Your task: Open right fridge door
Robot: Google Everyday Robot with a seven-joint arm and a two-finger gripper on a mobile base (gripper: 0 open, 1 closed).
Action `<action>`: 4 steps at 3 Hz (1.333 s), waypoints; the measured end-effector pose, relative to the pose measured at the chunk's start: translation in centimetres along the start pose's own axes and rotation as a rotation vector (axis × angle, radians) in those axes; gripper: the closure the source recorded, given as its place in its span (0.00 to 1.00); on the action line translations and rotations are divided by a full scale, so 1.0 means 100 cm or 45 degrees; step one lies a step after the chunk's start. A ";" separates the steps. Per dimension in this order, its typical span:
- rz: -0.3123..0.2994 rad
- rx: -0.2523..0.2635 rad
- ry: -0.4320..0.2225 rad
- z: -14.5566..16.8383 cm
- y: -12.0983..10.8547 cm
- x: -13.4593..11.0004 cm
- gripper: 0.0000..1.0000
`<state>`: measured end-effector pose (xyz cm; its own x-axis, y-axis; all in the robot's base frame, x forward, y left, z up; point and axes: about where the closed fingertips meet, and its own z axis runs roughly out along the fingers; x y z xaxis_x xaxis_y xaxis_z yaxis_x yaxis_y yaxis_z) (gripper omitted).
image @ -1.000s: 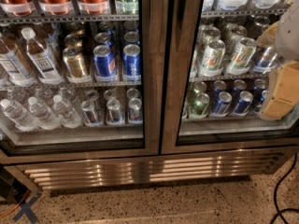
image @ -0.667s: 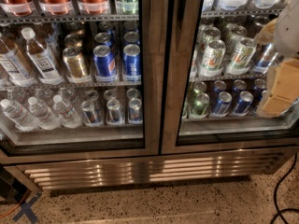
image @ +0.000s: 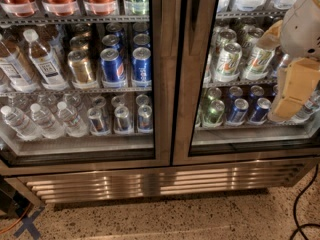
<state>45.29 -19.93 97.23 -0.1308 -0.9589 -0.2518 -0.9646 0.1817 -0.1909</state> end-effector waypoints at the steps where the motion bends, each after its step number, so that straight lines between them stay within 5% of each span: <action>1: 0.000 -0.011 0.002 0.001 0.001 0.001 0.00; 2: 0.038 0.048 -0.106 0.005 -0.002 -0.007 0.00; 3: 0.158 0.087 -0.332 0.025 0.012 -0.007 0.00; 4: 0.247 0.193 -0.581 0.029 0.005 -0.011 0.00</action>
Offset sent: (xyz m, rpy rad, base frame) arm 0.0183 0.0250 0.0052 0.3705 -0.2278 -0.1068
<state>45.64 -18.10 94.63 -0.1585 -0.7178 -0.6780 -0.8841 0.4089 -0.2263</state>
